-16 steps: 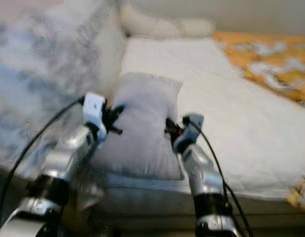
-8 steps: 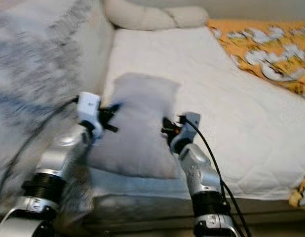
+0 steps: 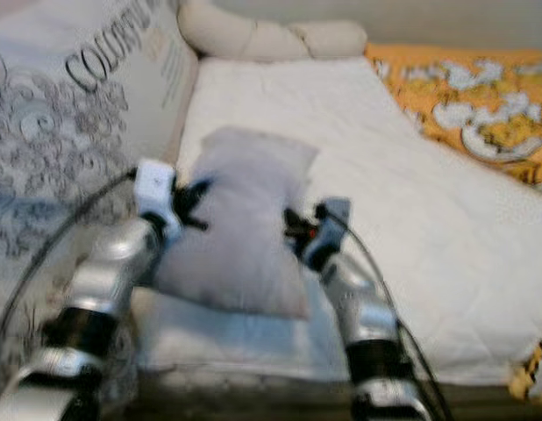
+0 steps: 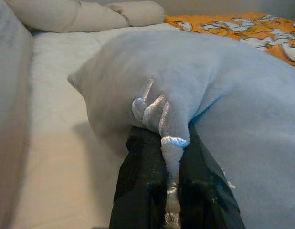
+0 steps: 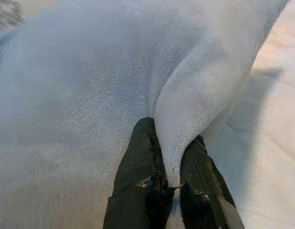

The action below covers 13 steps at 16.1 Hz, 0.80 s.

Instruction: Clean up the room

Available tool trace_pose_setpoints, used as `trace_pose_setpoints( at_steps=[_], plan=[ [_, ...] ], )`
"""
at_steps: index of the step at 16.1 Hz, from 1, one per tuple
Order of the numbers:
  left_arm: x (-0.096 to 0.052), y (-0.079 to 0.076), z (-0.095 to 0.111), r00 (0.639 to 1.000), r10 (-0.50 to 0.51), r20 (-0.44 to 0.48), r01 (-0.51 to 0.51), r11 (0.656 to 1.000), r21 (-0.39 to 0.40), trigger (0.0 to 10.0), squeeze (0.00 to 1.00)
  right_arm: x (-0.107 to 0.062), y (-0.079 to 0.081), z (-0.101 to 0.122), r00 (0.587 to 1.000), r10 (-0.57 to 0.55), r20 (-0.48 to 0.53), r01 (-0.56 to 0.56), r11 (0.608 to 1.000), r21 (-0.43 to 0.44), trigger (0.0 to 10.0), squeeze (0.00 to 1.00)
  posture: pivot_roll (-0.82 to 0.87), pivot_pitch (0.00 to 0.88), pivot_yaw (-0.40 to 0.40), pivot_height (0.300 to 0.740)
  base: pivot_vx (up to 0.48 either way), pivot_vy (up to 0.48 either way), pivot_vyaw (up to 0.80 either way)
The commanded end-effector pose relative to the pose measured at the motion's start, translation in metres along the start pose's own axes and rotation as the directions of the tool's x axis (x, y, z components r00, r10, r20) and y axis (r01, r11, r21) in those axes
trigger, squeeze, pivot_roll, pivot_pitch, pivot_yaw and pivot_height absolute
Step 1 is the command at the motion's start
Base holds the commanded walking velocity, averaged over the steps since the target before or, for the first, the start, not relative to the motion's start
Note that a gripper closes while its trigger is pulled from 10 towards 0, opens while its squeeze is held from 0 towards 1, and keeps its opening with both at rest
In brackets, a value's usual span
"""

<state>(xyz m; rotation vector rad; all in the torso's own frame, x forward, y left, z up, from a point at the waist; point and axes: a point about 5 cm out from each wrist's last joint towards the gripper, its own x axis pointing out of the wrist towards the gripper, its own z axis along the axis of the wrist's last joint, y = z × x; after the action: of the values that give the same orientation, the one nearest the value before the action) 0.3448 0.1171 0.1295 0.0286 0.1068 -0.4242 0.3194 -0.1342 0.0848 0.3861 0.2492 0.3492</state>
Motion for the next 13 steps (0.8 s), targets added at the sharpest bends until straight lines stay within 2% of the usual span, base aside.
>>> trace_pose_setpoints(
  at_steps=[1,2,5,6,8,10,11,12,13],
  plan=[
    [0.0,0.003,0.008,0.999,0.014,0.031,-0.015,0.999,0.035,10.0,0.0,-0.001,-0.001,-0.002,1.0,0.0,-0.004,0.001,1.0,0.021,10.0,0.0,0.1,0.0,-0.02,0.74,0.0,0.0,0.0],
    [0.0,0.008,0.01,0.999,0.025,0.036,-0.027,0.997,0.066,10.0,0.0,-0.002,-0.008,0.0,0.998,-0.058,0.032,0.058,0.998,0.007,10.0,1.0,0.1,0.0,-0.022,0.74,0.0,0.0,0.0],
    [0.003,0.023,0.018,0.998,0.054,0.044,-0.06,0.987,0.152,10.0,0.0,-0.005,-0.025,-0.001,0.987,-0.158,0.036,0.158,0.987,0.009,10.0,1.0,0.1,0.0,-0.024,0.74,0.0,0.0,0.0],
    [0.006,0.033,0.023,0.996,0.076,0.042,-0.083,0.975,0.206,10.0,0.0,-0.008,-0.03,0.0,0.982,-0.184,0.04,0.185,0.983,-0.008,10.0,1.0,0.1,0.0,-0.025,0.74,0.0,0.0,0.0],
    [0.011,0.05,0.033,0.992,0.119,0.051,-0.129,0.945,0.301,10.0,0.0,-0.01,-0.032,0.001,0.984,-0.171,0.053,0.173,0.984,-0.033,10.0,1.0,0.1,0.0,-0.021,0.74,0.0,0.0,0.0],
    [0.016,0.062,0.045,0.99,0.136,0.045,-0.143,0.905,0.4,10.0,0.0,-0.011,-0.023,0.007,0.996,-0.051,0.076,0.054,0.997,-0.047,10.0,1.0,0.09,0.0,-0.015,0.74,0.0,0.0,0.0],
    [0.018,0.077,0.059,0.983,0.178,0.042,-0.177,0.864,0.471,10.0,0.0,-0.014,-0.011,0.01,0.993,0.103,0.058,-0.098,0.992,-0.082,10.0,1.0,0.06,0.0,0.007,0.74,0.0,0.0,0.0],
    [0.018,0.085,0.066,0.977,0.211,0.037,-0.2,0.84,0.504,10.0,0.0,-0.018,-0.005,0.011,0.983,0.182,0.036,-0.178,0.979,-0.104,10.0,1.0,0.06,0.0,0.015,0.74,0.0,0.0,0.0],
    [0.018,0.087,0.068,0.974,0.223,0.034,-0.209,0.831,0.515,10.0,0.0,-0.019,-0.004,0.011,0.978,0.208,0.029,-0.203,0.973,-0.112,10.0,1.0,0.06,0.0,0.015,0.74,0.0,0.0,0.0]
  ],
)
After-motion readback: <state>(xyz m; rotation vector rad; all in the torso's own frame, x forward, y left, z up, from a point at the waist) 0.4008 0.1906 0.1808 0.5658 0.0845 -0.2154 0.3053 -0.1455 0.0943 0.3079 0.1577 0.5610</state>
